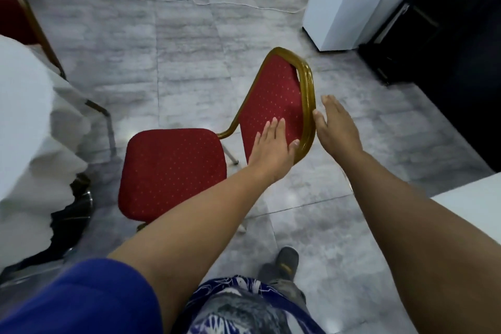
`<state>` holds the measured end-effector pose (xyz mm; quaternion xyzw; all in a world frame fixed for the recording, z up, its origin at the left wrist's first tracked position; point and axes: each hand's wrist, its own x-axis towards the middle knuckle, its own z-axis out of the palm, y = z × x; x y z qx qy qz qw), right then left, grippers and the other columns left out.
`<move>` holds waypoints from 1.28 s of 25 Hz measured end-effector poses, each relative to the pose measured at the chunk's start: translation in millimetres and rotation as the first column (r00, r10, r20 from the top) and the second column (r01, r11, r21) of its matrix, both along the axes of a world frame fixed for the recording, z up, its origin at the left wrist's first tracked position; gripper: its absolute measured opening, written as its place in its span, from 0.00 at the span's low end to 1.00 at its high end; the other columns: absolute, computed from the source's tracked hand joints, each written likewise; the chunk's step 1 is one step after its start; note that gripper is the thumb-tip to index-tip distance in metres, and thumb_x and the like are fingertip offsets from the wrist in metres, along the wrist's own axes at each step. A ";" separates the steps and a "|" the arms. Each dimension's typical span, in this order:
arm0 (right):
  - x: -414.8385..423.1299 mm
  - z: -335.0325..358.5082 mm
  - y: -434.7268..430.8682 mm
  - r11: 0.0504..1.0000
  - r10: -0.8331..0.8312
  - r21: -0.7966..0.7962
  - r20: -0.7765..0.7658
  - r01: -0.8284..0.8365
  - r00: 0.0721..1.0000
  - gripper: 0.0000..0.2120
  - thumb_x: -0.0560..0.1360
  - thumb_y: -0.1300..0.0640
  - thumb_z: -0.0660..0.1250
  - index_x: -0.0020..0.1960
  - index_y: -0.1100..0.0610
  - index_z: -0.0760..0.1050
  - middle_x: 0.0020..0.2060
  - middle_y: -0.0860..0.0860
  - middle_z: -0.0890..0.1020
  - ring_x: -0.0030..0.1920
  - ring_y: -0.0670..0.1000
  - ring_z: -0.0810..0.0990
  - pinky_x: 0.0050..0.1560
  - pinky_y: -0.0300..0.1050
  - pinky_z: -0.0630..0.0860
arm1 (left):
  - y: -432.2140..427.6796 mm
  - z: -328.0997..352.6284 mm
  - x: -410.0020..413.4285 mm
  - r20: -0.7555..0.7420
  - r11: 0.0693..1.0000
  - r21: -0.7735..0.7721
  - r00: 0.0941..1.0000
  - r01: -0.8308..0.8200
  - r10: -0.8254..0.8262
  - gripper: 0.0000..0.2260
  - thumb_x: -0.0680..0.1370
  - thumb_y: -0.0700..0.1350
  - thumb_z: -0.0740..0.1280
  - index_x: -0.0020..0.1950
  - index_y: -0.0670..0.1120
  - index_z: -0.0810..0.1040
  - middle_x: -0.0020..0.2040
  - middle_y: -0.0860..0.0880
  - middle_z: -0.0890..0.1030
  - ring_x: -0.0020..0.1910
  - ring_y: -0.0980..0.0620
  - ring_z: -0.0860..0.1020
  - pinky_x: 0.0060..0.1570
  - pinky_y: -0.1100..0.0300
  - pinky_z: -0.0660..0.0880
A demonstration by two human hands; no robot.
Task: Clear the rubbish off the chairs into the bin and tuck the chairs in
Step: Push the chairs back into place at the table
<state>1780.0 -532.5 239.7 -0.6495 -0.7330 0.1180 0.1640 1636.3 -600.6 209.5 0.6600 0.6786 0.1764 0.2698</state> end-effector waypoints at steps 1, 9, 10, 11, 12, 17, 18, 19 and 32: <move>-0.5 2.2 21.3 0.999 0.036 -0.004 0.000 -0.036 0.999 0.26 0.83 0.46 0.50 0.79 0.54 0.57 0.79 0.51 0.59 0.78 0.51 0.57 0.76 0.52 0.56 | 12.3 -1.6 9.0 -0.002 1.000 0.008 1.000 -0.018 0.018 0.29 0.83 0.56 0.48 0.80 0.45 0.45 0.80 0.47 0.47 0.79 0.49 0.44 0.77 0.50 0.43; -18.1 12.9 154.1 0.921 0.387 -0.066 0.031 -0.384 0.922 0.26 0.84 0.47 0.48 0.80 0.52 0.53 0.80 0.49 0.54 0.79 0.49 0.53 0.76 0.49 0.53 | 84.8 -8.8 79.0 0.083 0.950 0.141 0.959 -0.279 0.270 0.29 0.84 0.55 0.47 0.79 0.44 0.40 0.80 0.49 0.43 0.78 0.54 0.41 0.77 0.55 0.44; -20.6 10.4 162.0 0.902 0.431 -0.051 0.036 -0.429 0.902 0.26 0.84 0.47 0.48 0.80 0.52 0.53 0.80 0.49 0.54 0.79 0.50 0.53 0.76 0.49 0.53 | 87.4 -11.9 82.6 0.103 0.936 0.159 0.949 -0.313 0.299 0.29 0.84 0.55 0.48 0.79 0.45 0.41 0.80 0.49 0.44 0.78 0.55 0.42 0.77 0.55 0.44; -22.4 8.7 168.4 0.878 0.478 -0.037 0.039 -0.477 0.877 0.26 0.84 0.47 0.49 0.80 0.53 0.54 0.80 0.50 0.55 0.79 0.50 0.54 0.77 0.50 0.53 | 89.1 -15.1 86.1 0.118 0.922 0.180 0.938 -0.344 0.327 0.29 0.84 0.55 0.49 0.79 0.45 0.42 0.80 0.49 0.45 0.78 0.55 0.43 0.77 0.57 0.45; -23.8 6.3 173.7 0.855 0.519 -0.019 0.033 -0.518 0.854 0.25 0.84 0.47 0.49 0.80 0.53 0.55 0.80 0.50 0.56 0.79 0.50 0.53 0.77 0.50 0.54 | 90.0 -17.6 88.4 0.129 0.908 0.201 0.929 -0.367 0.347 0.29 0.84 0.55 0.50 0.79 0.45 0.44 0.80 0.49 0.47 0.78 0.55 0.45 0.77 0.57 0.46; -26.9 -0.4 182.8 0.787 0.616 0.064 -0.019 -0.614 0.787 0.24 0.84 0.49 0.51 0.78 0.54 0.61 0.79 0.50 0.58 0.79 0.49 0.53 0.78 0.49 0.52 | 91.1 -21.4 88.3 0.068 0.875 0.267 0.914 -0.403 0.400 0.28 0.83 0.54 0.52 0.80 0.45 0.49 0.80 0.48 0.53 0.78 0.52 0.52 0.76 0.58 0.51; -27.1 -0.8 183.2 0.783 0.621 0.070 -0.018 -0.619 0.784 0.24 0.84 0.49 0.51 0.78 0.54 0.61 0.79 0.50 0.58 0.79 0.49 0.53 0.78 0.48 0.52 | 90.8 -21.5 88.4 0.051 0.878 0.273 0.918 -0.393 0.394 0.28 0.83 0.54 0.52 0.80 0.44 0.49 0.80 0.48 0.53 0.78 0.52 0.53 0.76 0.58 0.52; -28.0 -1.0 183.7 0.773 0.632 0.079 -0.014 -0.629 0.775 0.23 0.84 0.49 0.51 0.78 0.55 0.61 0.79 0.50 0.59 0.79 0.49 0.53 0.78 0.47 0.51 | 90.5 -21.0 87.6 0.033 0.882 0.279 0.922 -0.380 0.386 0.28 0.83 0.54 0.52 0.79 0.44 0.48 0.80 0.47 0.53 0.78 0.52 0.53 0.76 0.58 0.52; -84.9 -1.8 164.6 0.740 0.672 0.094 -0.076 -0.666 0.737 0.23 0.84 0.50 0.52 0.77 0.57 0.62 0.79 0.51 0.59 0.79 0.50 0.52 0.78 0.47 0.51 | 70.2 -15.9 32.1 -0.069 0.875 0.308 0.909 -0.373 0.411 0.28 0.84 0.51 0.53 0.79 0.40 0.49 0.79 0.44 0.54 0.78 0.50 0.55 0.74 0.63 0.47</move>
